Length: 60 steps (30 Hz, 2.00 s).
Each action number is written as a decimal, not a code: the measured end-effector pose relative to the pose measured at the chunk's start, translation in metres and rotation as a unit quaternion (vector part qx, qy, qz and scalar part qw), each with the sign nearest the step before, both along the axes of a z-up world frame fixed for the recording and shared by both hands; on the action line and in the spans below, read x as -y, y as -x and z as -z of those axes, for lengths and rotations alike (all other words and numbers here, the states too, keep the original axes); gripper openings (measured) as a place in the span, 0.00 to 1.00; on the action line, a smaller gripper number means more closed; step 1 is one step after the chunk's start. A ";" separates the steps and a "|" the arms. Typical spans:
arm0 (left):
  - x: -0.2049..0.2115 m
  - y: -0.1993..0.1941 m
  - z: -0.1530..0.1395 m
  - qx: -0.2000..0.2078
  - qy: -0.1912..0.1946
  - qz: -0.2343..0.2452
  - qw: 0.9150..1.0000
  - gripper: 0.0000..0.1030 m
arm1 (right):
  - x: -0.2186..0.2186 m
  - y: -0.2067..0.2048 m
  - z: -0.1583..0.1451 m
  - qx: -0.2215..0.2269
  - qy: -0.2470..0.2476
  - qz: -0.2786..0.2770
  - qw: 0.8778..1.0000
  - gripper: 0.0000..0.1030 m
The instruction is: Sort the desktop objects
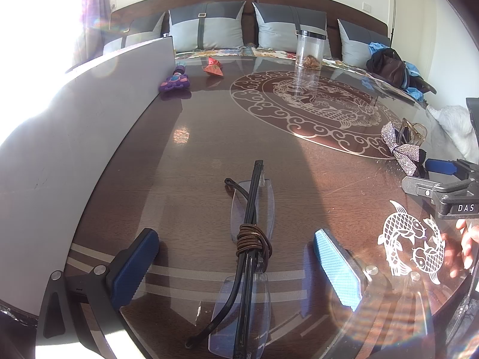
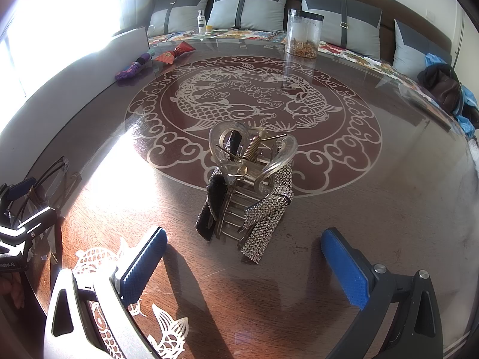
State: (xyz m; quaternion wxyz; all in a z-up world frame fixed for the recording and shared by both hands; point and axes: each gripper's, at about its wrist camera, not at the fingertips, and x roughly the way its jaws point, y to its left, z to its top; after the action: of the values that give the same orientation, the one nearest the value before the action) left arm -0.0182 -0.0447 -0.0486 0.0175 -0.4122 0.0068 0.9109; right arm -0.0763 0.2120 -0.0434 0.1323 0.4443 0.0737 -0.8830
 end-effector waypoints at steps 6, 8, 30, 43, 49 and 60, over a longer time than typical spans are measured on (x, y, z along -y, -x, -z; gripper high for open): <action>0.000 -0.001 0.001 0.000 0.000 0.000 1.000 1.00 | 0.000 0.000 0.000 0.000 0.000 0.000 1.000 1.00; 0.000 0.000 0.000 0.000 0.000 0.000 1.000 1.00 | 0.000 0.000 0.000 0.000 0.000 0.000 1.000 1.00; 0.003 0.013 -0.006 0.071 0.003 0.030 0.997 1.00 | 0.000 0.000 0.000 0.000 0.000 0.000 1.000 1.00; -0.005 0.017 -0.015 0.065 0.021 0.095 0.993 0.23 | 0.000 -0.001 0.000 0.001 0.000 0.001 1.000 1.00; -0.006 0.014 -0.021 0.048 -0.033 0.093 0.994 0.14 | -0.004 0.004 -0.016 0.001 0.011 0.004 1.000 0.88; 0.028 -0.002 -0.067 -0.015 -0.122 0.075 0.990 0.13 | 0.006 0.006 -0.069 -0.018 -0.011 0.001 1.000 0.01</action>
State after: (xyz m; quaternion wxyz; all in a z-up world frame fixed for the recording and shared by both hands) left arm -0.0162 -0.0731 0.0182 0.1362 -0.3913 -0.0727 0.9072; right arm -0.0822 0.2056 0.0253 0.1254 0.4298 0.0852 -0.8901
